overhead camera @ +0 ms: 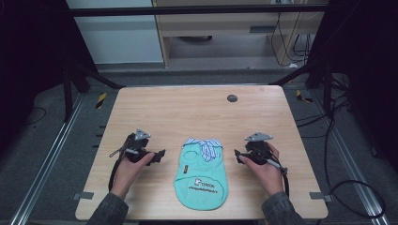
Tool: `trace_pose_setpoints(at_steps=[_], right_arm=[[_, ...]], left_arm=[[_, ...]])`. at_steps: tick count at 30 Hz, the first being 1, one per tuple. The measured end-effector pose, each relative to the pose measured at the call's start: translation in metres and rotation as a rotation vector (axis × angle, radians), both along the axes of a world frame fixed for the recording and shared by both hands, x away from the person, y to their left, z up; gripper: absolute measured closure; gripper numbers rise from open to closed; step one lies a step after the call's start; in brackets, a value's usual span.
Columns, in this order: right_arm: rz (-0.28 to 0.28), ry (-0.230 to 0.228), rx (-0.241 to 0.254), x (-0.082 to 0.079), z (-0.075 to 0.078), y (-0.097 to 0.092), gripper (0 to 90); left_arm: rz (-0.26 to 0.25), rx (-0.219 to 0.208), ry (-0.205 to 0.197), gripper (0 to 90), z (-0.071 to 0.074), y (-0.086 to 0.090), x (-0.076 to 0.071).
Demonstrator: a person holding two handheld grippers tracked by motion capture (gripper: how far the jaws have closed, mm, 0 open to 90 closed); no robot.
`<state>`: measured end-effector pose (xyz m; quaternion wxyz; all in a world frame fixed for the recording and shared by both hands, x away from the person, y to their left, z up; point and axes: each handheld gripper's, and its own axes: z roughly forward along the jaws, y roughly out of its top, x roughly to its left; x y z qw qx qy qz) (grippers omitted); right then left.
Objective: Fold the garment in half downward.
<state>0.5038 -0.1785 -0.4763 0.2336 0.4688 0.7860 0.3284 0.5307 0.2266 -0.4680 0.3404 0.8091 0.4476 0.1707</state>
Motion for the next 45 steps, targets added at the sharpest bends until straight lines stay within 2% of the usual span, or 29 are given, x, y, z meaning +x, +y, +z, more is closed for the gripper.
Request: trace_pose_setpoints(at_steps=[1, 2, 3, 4, 5, 6, 7, 8, 9, 10, 11, 12, 13, 14, 15, 18, 22, 25, 27, 30, 33, 40, 45], right_arm=[[0.028, 0.026, 0.003, 0.010, 0.006, 0.006, 33.2], [0.041, 0.040, -0.003, 0.015, 0.009, 0.009, 35.6], [0.054, 0.044, -0.015, 0.020, 0.011, 0.012, 37.9], [0.054, 0.044, -0.015, 0.020, 0.011, 0.012, 37.9], [0.086, 0.063, -0.015, 0.029, 0.015, 0.018, 42.8], [0.086, 0.063, -0.015, 0.029, 0.015, 0.018, 42.8], [0.116, 0.094, -0.004, 0.039, 0.016, 0.022, 49.4], [0.116, 0.094, -0.004, 0.039, 0.016, 0.022, 49.4], [0.138, 0.119, 0.001, 0.048, 0.014, 0.025, 55.5], [0.138, 0.119, 0.001, 0.048, 0.014, 0.025, 55.5], [0.161, 0.139, 0.006, 0.055, 0.012, 0.028, 62.1], [0.161, 0.139, 0.006, 0.055, 0.012, 0.028, 62.1], [0.178, 0.146, 0.005, 0.060, 0.010, 0.032, 67.2], [0.178, 0.146, 0.005, 0.060, 0.010, 0.032, 67.2], [0.194, 0.153, 0.018, 0.064, 0.011, 0.038, 72.0], [0.202, 0.146, 0.020, 0.067, 0.011, 0.043, 75.4], [0.203, 0.154, 0.033, 0.074, 0.007, 0.051, 76.0], [0.194, 0.170, 0.041, 0.079, 0.004, 0.055, 74.2], [0.190, 0.180, 0.049, 0.081, 0.000, 0.058, 72.1], [0.197, 0.190, 0.043, 0.080, -0.003, 0.063, 68.9], [0.208, 0.206, 0.047, 0.079, -0.005, 0.068, 65.1], [0.221, 0.223, 0.033, 0.078, -0.009, 0.072, 62.5], [0.222, 0.228, 0.033, 0.078, -0.010, 0.073, 63.1]], left_arm=[[-0.002, -0.016, 0.037, 8.5, 0.003, -0.005, 0.012], [-0.004, -0.011, 0.044, 10.7, 0.004, -0.008, 0.018], [-0.011, 0.008, 0.043, 12.2, 0.005, -0.013, 0.023], [-0.011, 0.008, 0.043, 12.5, 0.005, -0.013, 0.023], [-0.033, 0.037, 0.049, 14.3, 0.007, -0.022, 0.031], [-0.033, 0.037, 0.049, 15.9, 0.007, -0.022, 0.031], [-0.060, 0.049, 0.051, 17.2, 0.010, -0.032, 0.040], [-0.060, 0.049, 0.051, 19.6, 0.010, -0.032, 0.040], [-0.064, 0.048, 0.058, 22.4, 0.012, -0.036, 0.044], [-0.071, 0.041, 0.063, 22.4, 0.013, -0.041, 0.048], [-0.077, 0.031, 0.064, 27.8, 0.016, -0.049, 0.053], [-0.077, 0.031, 0.064, 29.8, 0.016, -0.049, 0.053], [-0.099, 0.040, 0.056, 33.0, 0.019, -0.057, 0.057], [-0.099, 0.040, 0.056, 35.3, 0.019, -0.057, 0.057], [-0.108, 0.050, 0.059, 36.2, 0.021, -0.063, 0.061], [-0.118, 0.045, 0.064, 40.8, 0.021, -0.069, 0.064], [-0.136, 0.021, 0.085, 43.6, 0.017, -0.081, 0.068], [-0.153, 0.035, 0.096, 44.0, 0.013, -0.089, 0.070], [-0.159, 0.059, 0.104, 44.2, 0.009, -0.093, 0.070], [-0.168, 0.057, 0.126, 44.7, 0.003, -0.097, 0.070], [-0.174, 0.074, 0.151, 43.8, -0.005, -0.098, 0.068], [-0.187, 0.087, 0.158, 43.6, -0.013, -0.101, 0.066], [-0.187, 0.080, 0.141, 44.2, -0.015, -0.101, 0.063]])
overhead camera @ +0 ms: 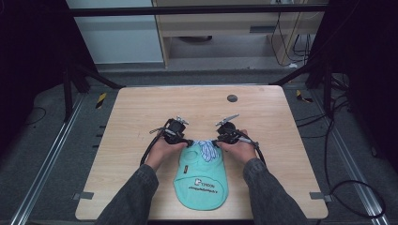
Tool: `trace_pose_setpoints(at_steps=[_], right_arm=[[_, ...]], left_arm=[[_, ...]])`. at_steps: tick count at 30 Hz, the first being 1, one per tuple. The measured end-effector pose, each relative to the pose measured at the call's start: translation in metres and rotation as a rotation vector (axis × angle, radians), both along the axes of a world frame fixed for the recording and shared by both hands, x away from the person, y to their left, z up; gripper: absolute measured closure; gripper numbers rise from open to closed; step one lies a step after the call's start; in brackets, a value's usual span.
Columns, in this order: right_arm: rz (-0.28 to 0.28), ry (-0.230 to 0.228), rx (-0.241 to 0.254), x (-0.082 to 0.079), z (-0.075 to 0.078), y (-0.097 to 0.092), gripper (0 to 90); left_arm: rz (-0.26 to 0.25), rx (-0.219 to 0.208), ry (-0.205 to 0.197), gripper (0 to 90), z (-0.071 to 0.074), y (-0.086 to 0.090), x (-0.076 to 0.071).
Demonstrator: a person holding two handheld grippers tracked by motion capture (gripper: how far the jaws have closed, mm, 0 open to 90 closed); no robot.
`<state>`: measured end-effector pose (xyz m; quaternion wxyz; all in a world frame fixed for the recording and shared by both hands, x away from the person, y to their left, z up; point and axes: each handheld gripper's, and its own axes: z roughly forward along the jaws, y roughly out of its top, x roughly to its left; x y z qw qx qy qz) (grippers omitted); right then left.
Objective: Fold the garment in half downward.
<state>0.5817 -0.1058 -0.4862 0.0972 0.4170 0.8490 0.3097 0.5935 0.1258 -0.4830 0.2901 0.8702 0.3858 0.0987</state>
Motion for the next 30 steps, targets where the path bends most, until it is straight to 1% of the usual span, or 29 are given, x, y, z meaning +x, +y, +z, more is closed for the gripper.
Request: trace_pose_setpoints(at_steps=[2, 3, 4, 5, 7, 10, 13, 14, 16, 18, 19, 20, 21, 22, 23, 25, 27, 28, 29, 30], right_arm=[[0.016, -0.004, -0.013, -0.001, 0.000, 0.001, 64.1], [0.020, 0.005, -0.017, -0.002, 0.001, 0.002, 67.1], [0.043, 0.001, -0.029, -0.003, 0.001, 0.004, 72.8], [0.044, 0.008, -0.029, -0.003, 0.002, 0.005, 75.3], [0.055, 0.011, -0.030, -0.004, 0.002, 0.007, 80.5], [0.060, 0.008, -0.030, -0.005, 0.002, 0.008, 82.6], [0.072, -0.005, -0.038, -0.005, 0.002, 0.008, 83.7], [0.078, -0.009, -0.042, -0.006, 0.002, 0.008, 84.0], [0.076, -0.011, -0.042, -0.006, 0.003, 0.008, 84.3], [0.083, -0.030, -0.045, -0.007, 0.004, 0.008, 84.5], [0.081, -0.032, -0.042, -0.009, 0.005, 0.008, 84.5], [0.090, -0.042, -0.037, -0.009, 0.007, 0.008, 84.5], [0.088, -0.040, -0.031, -0.010, 0.009, 0.007, 84.4], [0.101, -0.055, -0.014, -0.011, 0.015, 0.004, 84.3], [0.101, -0.055, -0.014, -0.011, 0.015, 0.004, 84.3], [0.111, -0.067, -0.003, -0.014, 0.021, 0.002, 84.2], [0.119, -0.075, 0.001, -0.017, 0.028, 0.000, 83.9], [0.134, -0.087, 0.007, -0.018, 0.034, -0.003, 83.9], [0.134, -0.087, 0.007, -0.018, 0.034, -0.003, 83.9], [0.145, -0.092, 0.014, -0.020, 0.039, -0.004, 83.9]], left_arm=[[-0.012, -0.005, 0.000, 47.6, 0.000, 0.000, -0.003], [-0.023, -0.009, 0.002, 53.6, 0.001, -0.001, -0.004], [-0.044, -0.023, 0.014, 66.0, 0.001, -0.002, -0.007], [-0.044, -0.023, 0.014, 70.6, 0.001, -0.002, -0.007], [-0.057, -0.020, 0.013, 76.6, 0.001, -0.004, -0.010], [-0.061, -0.017, 0.006, 81.5, 0.000, -0.004, -0.012], [-0.066, -0.012, -0.001, 85.0, 0.001, -0.004, -0.013], [-0.073, 0.000, -0.010, 85.6, 0.002, -0.004, -0.014], [-0.073, 0.003, -0.015, 86.0, 0.003, -0.003, -0.014], [-0.078, 0.004, -0.029, 86.3, 0.006, -0.003, -0.015], [-0.081, 0.005, -0.032, 86.4, 0.008, -0.003, -0.016], [-0.078, 0.000, -0.038, 86.4, 0.010, -0.002, -0.017], [-0.082, -0.001, -0.045, 86.4, 0.013, -0.001, -0.017], [-0.087, -0.009, -0.054, 86.4, 0.018, 0.000, -0.019], [-0.087, -0.009, -0.054, 86.4, 0.018, 0.000, -0.019], [-0.094, -0.025, -0.066, 86.4, 0.024, 0.002, -0.021], [-0.105, -0.030, -0.073, 86.4, 0.030, 0.002, -0.023], [-0.114, -0.029, -0.081, 86.5, 0.035, 0.003, -0.024], [-0.114, -0.029, -0.081, 86.5, 0.035, 0.003, -0.024], [-0.122, -0.027, -0.085, 86.5, 0.040, 0.003, -0.025]])
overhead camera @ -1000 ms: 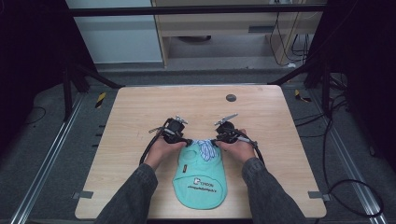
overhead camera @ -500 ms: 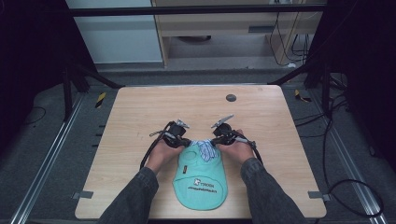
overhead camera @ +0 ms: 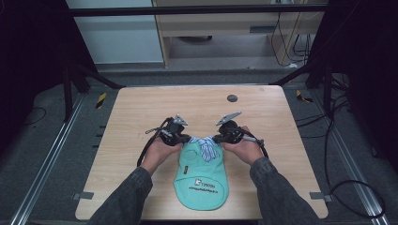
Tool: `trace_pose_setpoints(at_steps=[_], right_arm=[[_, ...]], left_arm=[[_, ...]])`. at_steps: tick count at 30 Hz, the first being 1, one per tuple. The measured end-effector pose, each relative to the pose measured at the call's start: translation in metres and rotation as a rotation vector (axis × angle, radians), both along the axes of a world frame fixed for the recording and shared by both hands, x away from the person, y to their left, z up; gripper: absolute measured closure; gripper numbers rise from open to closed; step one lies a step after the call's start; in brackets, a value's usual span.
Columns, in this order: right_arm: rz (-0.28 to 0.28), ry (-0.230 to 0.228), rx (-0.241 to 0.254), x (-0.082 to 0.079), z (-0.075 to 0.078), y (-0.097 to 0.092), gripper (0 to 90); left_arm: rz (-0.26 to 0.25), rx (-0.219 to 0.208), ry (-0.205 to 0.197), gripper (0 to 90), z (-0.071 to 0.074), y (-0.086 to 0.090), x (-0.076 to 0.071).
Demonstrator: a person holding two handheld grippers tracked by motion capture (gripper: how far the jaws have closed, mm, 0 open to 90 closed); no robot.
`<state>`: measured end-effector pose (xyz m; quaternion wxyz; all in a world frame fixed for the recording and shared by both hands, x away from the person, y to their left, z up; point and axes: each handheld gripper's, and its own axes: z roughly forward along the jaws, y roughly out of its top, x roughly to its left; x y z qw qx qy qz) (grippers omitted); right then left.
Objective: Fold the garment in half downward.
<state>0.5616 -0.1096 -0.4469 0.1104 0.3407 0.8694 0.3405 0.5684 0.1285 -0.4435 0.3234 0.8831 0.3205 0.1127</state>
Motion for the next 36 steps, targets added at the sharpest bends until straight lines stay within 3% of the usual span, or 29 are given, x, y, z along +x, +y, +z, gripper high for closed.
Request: trace_pose_setpoints(at_steps=[9, 12, 36], right_arm=[[0.056, -0.026, -0.017, -0.002, 0.014, -0.002, 83.9], [0.071, -0.034, -0.027, -0.004, 0.021, -0.001, 83.9], [0.095, -0.089, -0.070, -0.002, 0.049, 0.000, 84.1]], left_arm=[[-0.018, -0.006, -0.002, 86.6, 0.010, 0.002, -0.002], [-0.032, 0.009, -0.017, 86.6, 0.017, 0.002, -0.004], [-0.039, -0.010, -0.063, 86.6, 0.045, 0.001, 0.004]])
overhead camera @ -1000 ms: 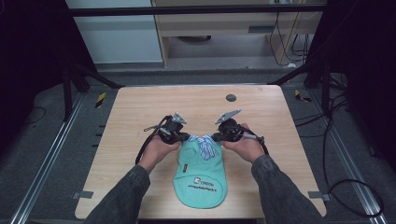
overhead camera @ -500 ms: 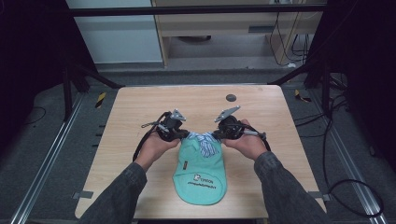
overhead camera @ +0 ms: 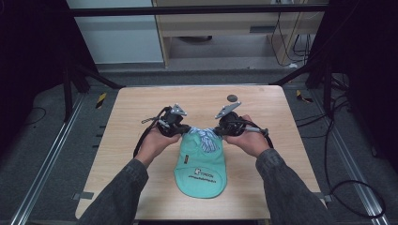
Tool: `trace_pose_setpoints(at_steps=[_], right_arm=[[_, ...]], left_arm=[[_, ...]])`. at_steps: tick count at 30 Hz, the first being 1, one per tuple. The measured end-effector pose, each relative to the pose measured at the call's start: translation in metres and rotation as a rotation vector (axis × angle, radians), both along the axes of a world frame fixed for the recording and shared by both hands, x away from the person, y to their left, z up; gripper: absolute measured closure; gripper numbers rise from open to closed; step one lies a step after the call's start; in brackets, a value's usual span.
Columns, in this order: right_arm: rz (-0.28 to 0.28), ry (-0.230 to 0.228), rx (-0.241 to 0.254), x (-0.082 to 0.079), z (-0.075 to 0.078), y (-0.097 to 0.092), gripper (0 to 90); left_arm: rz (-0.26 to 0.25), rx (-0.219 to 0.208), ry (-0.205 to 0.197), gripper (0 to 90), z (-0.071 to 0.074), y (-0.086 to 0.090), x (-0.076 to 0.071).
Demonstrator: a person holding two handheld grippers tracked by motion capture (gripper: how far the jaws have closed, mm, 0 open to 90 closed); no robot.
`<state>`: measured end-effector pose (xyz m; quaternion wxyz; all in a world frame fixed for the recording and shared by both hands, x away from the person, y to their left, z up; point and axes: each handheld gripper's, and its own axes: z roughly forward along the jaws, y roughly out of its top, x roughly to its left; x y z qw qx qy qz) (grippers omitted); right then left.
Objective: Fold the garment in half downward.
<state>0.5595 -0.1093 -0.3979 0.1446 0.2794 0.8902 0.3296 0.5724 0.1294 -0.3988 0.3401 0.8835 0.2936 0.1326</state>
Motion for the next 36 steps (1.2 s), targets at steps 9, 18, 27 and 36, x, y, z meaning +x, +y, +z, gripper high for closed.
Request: trace_pose_setpoints(at_steps=[9, 18, 27, 36], right_arm=[[-0.004, -0.025, -0.021, 0.004, 0.009, -0.001, 84.2], [-0.017, -0.040, -0.031, 0.014, 0.019, -0.003, 84.1], [-0.023, -0.046, -0.053, 0.025, 0.023, -0.004, 84.3], [-0.033, -0.064, -0.056, 0.032, 0.030, -0.005, 84.4]], left_arm=[[-0.005, 0.009, -0.019, 86.6, 0.009, -0.003, 0.002], [-0.003, 0.007, -0.034, 86.7, 0.021, -0.006, 0.011], [0.002, -0.004, -0.032, 86.7, 0.023, -0.009, 0.022], [0.012, -0.008, -0.038, 86.7, 0.028, -0.012, 0.031]])
